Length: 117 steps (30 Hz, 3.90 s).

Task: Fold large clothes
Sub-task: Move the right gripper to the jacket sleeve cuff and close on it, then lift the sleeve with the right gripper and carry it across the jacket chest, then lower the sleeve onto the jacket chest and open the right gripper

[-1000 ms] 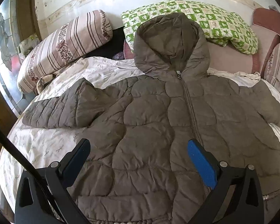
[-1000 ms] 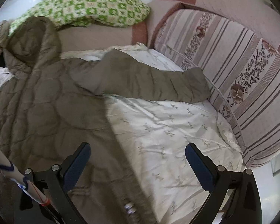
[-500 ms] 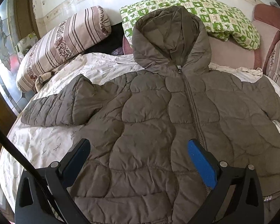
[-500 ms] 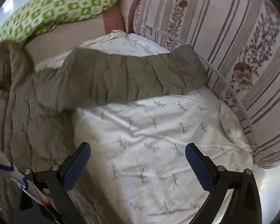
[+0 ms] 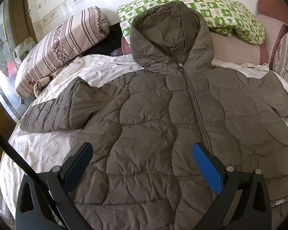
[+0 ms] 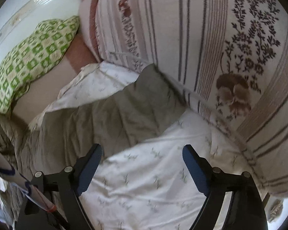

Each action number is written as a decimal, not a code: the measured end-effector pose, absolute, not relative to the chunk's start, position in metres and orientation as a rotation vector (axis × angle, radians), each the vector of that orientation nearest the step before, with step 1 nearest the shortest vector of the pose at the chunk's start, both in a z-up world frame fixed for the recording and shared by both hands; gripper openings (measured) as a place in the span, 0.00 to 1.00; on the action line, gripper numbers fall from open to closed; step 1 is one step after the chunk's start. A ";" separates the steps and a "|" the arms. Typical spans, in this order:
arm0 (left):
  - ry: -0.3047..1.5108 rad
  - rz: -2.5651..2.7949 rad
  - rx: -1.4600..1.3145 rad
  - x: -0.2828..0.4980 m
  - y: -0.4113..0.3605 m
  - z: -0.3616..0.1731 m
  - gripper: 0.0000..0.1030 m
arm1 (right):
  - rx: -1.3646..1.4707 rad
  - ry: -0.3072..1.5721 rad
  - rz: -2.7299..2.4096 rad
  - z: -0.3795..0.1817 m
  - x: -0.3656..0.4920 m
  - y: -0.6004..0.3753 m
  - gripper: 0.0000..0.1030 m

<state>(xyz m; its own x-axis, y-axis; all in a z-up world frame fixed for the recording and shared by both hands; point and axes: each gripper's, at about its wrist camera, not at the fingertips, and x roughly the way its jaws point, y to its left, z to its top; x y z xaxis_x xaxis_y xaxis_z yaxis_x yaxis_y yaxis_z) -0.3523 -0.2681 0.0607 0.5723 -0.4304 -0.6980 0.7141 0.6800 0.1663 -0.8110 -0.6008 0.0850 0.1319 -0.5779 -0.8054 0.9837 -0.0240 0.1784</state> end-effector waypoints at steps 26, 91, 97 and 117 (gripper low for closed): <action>0.822 -0.709 0.405 -0.298 -0.294 0.041 1.00 | 0.983 0.530 -1.509 0.008 -0.846 -0.691 0.32; 0.798 -0.635 0.251 -0.251 -0.215 0.080 1.00 | 0.739 0.615 -0.551 0.088 -0.389 -0.442 0.16; 0.802 -0.634 0.257 -0.251 -0.218 0.078 1.00 | 0.774 0.687 -0.481 0.045 -0.369 -0.439 0.16; 0.837 -0.628 0.304 -0.242 -0.253 0.051 1.00 | 0.544 0.742 -0.930 0.042 -0.450 -0.519 0.64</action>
